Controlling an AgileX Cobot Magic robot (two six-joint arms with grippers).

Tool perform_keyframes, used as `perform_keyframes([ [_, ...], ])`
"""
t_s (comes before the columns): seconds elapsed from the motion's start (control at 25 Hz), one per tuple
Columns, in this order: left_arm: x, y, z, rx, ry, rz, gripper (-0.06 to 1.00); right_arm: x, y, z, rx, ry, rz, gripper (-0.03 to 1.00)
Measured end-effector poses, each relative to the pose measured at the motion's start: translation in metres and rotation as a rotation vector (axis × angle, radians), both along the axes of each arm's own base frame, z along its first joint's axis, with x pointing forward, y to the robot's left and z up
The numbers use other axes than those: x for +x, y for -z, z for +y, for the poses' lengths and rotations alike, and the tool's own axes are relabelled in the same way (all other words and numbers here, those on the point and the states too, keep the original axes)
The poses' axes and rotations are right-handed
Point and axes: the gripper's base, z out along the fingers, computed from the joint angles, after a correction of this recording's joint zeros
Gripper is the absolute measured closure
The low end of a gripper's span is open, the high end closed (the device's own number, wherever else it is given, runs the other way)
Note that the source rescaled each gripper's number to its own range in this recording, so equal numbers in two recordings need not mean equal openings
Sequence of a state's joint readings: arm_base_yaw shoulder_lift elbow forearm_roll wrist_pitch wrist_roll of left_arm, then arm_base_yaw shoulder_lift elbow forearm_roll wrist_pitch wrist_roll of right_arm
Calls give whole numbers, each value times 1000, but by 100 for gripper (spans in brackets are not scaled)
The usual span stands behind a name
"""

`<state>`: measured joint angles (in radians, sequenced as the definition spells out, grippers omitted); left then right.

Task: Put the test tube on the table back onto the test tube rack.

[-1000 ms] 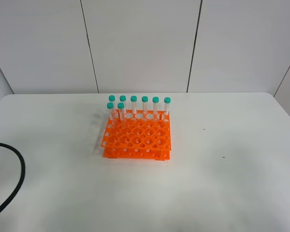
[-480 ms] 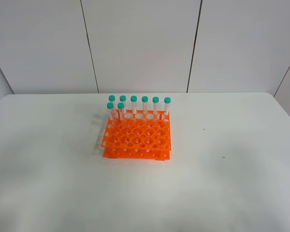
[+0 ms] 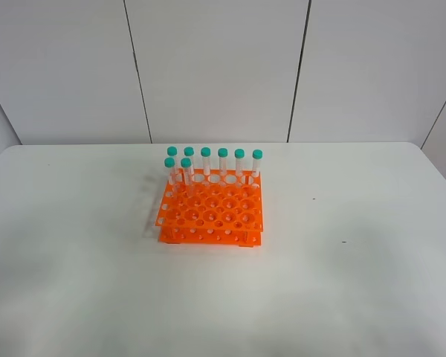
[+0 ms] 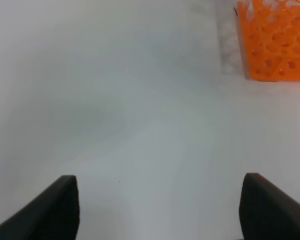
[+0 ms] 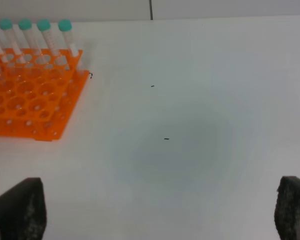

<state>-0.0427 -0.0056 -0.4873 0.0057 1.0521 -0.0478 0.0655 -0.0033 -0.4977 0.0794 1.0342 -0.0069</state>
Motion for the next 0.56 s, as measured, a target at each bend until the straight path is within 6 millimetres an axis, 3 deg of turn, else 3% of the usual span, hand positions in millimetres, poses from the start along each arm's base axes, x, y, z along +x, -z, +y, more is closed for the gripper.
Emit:
perform_keyframes([
  [0.56, 0, 0, 0, 0, 0, -1, 0, 0, 0, 0, 0, 0, 0, -3],
])
